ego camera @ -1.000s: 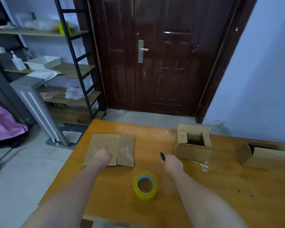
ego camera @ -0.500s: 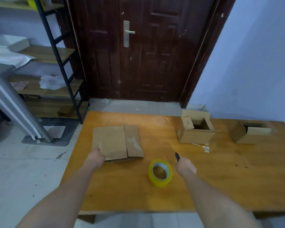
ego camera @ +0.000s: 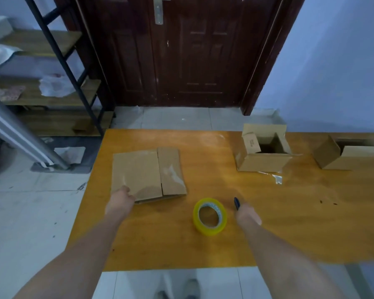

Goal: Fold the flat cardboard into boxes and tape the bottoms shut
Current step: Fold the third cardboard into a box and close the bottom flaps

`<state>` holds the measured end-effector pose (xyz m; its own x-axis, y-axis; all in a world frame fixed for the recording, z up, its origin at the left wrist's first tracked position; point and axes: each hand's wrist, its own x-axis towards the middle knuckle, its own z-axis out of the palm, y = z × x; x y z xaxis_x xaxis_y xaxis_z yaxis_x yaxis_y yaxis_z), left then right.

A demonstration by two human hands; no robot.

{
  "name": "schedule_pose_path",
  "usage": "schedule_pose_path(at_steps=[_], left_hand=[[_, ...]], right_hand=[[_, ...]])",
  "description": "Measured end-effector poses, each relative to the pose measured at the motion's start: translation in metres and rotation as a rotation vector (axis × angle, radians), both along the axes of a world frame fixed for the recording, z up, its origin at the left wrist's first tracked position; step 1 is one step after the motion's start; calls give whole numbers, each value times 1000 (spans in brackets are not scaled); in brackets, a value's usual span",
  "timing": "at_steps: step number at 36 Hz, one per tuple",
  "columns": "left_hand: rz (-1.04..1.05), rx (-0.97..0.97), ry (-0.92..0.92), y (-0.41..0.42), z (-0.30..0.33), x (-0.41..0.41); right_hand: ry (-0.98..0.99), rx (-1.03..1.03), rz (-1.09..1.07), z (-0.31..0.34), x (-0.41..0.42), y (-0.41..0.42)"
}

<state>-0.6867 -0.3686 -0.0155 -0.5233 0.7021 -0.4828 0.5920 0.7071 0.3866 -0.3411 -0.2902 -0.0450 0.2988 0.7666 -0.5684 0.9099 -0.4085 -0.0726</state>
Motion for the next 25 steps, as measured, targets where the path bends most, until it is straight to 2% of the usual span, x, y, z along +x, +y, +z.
schedule_pose_path(at_steps=[5, 13, 17, 21, 25], left_hand=[[-8, -31, 77, 6, -10, 6], [1, -22, 100, 15, -6, 7], [29, -2, 116, 23, -1, -5], [90, 7, 119, 32, -2, -25], [208, -20, 36, 39, -10, -44]], right_hand=[[12, -10, 11, -12, 5, 10], [-23, -43, 59, 4, -3, 43], [-25, -2, 149, 19, -30, 63], [52, 47, 244, 31, -72, 76], [108, 42, 340, 34, -118, 78]])
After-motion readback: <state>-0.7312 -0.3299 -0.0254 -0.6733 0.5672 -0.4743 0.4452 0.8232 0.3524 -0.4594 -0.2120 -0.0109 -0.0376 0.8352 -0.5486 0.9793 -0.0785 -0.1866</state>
